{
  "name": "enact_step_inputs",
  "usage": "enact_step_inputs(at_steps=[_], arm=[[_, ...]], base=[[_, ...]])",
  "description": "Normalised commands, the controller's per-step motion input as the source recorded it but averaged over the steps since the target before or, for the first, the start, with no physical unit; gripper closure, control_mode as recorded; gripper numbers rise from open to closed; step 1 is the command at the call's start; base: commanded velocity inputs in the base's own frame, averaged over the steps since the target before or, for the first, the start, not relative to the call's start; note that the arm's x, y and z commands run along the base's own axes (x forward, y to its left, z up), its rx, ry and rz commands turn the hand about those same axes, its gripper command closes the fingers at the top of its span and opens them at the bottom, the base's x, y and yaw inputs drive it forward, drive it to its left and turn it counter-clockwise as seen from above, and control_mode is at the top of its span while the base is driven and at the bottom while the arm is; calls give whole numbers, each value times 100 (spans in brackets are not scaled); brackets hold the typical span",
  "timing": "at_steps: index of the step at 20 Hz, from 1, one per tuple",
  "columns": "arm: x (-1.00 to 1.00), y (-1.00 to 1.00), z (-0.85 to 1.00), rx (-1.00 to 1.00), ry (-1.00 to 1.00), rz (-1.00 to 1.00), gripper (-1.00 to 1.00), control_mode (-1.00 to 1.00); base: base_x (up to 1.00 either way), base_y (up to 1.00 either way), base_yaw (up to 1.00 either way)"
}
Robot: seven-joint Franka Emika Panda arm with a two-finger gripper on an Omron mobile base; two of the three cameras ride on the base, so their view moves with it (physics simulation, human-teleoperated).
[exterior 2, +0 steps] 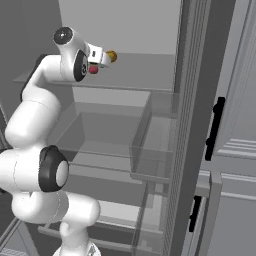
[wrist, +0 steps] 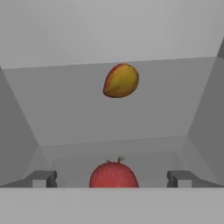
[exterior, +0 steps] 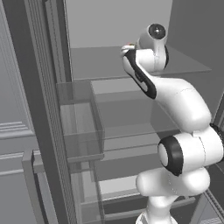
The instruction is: Take the strawberry from the fridge and place it on top of the pancake, located on the dining counter.
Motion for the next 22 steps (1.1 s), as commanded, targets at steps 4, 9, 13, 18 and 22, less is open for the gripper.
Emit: enact_step_inputs(at_steps=[4, 9, 13, 18, 22], arm=[[2, 0, -9, 0, 0, 0, -100, -100], [10, 0, -23, -1, 0, 0, -100, -100], [20, 0, -16, -3, 0, 0, -100, -100], [3, 0, -26, -4, 5, 0, -100, -100], [1, 0, -10, 0, 2, 0, -100, -100]], base=[[0, 0, 0], [0, 0, 0], [0, 0, 0], [0, 0, 0], [0, 0, 0]])
